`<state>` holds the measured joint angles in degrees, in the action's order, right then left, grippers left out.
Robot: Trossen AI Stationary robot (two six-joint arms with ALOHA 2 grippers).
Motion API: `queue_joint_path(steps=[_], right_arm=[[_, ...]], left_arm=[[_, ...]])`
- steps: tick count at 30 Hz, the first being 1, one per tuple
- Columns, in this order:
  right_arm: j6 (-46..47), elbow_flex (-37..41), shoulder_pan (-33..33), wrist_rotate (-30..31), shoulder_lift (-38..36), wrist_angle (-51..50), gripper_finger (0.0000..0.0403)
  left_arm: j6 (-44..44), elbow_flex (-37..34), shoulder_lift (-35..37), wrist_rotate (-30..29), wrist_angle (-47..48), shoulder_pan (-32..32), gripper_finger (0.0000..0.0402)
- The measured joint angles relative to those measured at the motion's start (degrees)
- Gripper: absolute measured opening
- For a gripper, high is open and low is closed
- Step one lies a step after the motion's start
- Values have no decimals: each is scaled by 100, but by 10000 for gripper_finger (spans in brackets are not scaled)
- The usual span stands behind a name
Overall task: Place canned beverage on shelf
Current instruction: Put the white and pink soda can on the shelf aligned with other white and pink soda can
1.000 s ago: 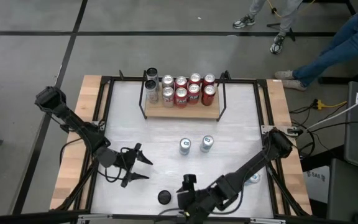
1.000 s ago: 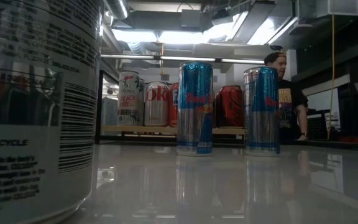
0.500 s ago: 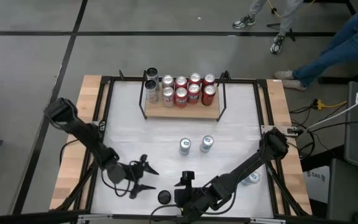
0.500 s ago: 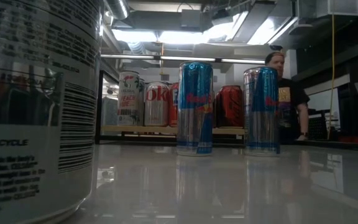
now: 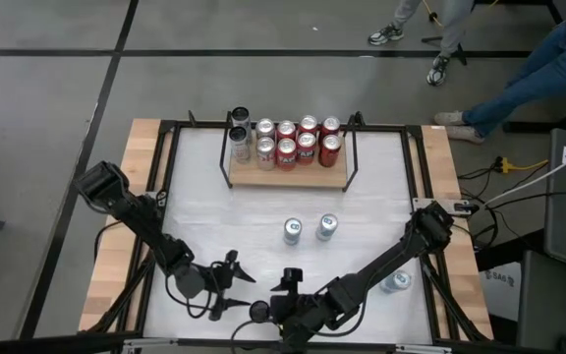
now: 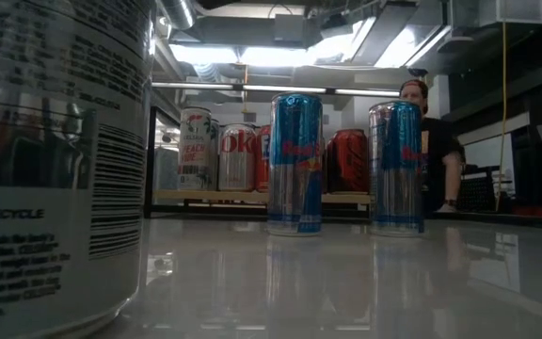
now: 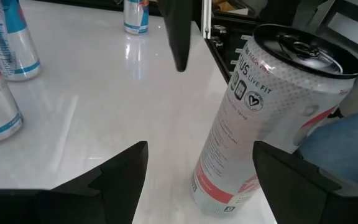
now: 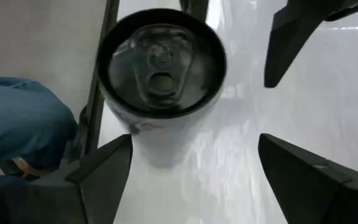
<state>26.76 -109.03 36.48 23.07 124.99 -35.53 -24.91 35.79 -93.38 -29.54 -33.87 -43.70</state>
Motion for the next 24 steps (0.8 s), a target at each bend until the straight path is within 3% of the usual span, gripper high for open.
queue_joint_path(steps=[24], right_arm=[[190, 0, -204, 275, 0, -66, 337]], left_arm=[[-55, 0, 0, -4, -22, -416, 283]])
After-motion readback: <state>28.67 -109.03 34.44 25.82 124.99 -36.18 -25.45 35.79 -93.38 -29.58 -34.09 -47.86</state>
